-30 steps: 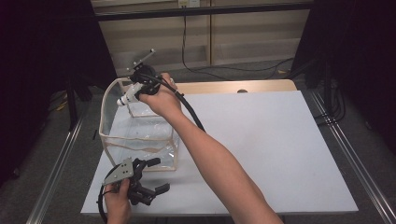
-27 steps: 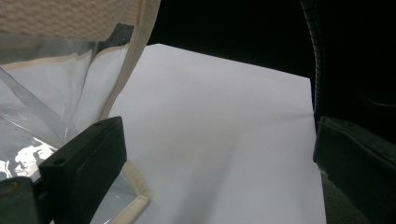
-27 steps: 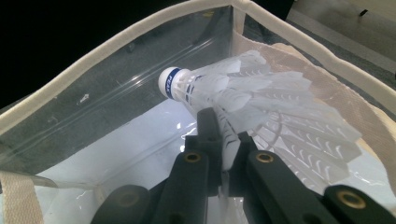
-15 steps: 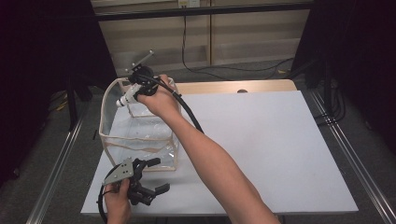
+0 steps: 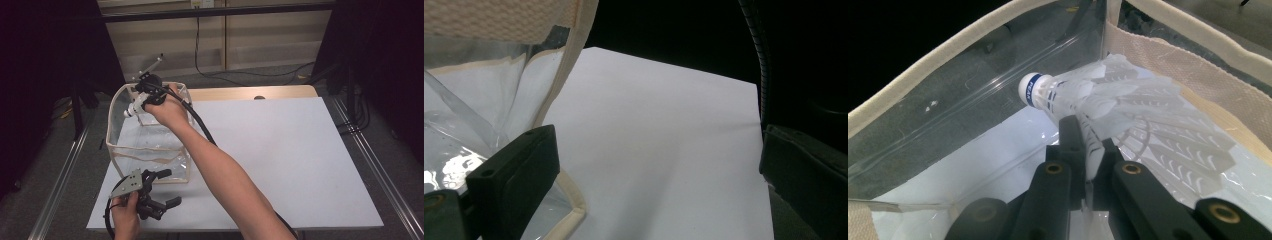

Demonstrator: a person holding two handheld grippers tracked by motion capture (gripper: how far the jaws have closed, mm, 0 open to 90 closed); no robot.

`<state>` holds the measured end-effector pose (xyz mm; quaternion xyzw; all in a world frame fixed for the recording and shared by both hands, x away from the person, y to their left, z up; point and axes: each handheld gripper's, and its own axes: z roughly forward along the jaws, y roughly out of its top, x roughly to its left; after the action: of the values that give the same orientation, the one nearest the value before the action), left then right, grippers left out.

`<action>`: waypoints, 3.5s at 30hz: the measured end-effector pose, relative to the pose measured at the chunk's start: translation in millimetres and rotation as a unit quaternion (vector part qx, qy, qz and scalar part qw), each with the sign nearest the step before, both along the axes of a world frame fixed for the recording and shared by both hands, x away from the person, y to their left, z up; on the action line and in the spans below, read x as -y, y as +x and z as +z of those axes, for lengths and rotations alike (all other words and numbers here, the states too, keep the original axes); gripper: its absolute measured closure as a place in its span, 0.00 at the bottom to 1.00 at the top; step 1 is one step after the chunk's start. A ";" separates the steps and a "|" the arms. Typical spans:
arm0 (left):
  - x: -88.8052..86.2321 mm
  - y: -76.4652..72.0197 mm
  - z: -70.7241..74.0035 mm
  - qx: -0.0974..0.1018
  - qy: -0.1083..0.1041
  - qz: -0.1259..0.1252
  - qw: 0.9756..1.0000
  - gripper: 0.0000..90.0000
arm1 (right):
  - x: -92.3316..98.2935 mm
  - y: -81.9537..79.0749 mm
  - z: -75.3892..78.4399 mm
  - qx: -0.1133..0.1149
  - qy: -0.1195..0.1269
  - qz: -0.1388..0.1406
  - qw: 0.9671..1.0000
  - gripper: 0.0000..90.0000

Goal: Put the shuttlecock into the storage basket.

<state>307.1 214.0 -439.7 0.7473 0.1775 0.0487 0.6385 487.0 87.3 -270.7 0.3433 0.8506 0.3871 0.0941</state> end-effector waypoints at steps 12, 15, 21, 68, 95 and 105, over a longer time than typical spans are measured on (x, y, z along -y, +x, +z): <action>0.5 -0.1 -0.2 0.000 0.000 -0.001 1.000 0.03 | -3.1 1.7 -4.0 -0.003 0.002 -0.001 1.000 0.98; 1.0 -0.2 -0.1 0.001 0.002 -0.001 1.000 0.03 | -4.0 1.7 -5.2 -0.006 0.001 -0.002 1.000 0.98; 0.0 0.0 0.2 0.001 0.001 -0.002 1.000 0.03 | -5.7 2.2 -7.0 -0.009 0.002 -0.005 1.000 0.98; 2.2 0.2 -1.2 0.001 0.007 -0.006 1.000 0.03 | -18.2 9.9 -34.8 -0.022 -0.021 0.004 1.000 0.98; 1.9 0.3 -1.4 0.001 0.006 -0.008 1.000 0.03 | -20.7 15.6 -48.2 -0.030 -0.040 0.006 0.999 0.97; 1.8 0.5 -1.4 0.001 0.006 -0.009 1.000 0.03 | -19.8 17.0 -51.4 -0.031 -0.043 0.005 0.999 0.96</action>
<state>307.6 212.1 -441.2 0.7527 0.1700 0.0445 0.6345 504.0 107.1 -322.1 0.3466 0.8707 0.3396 0.0801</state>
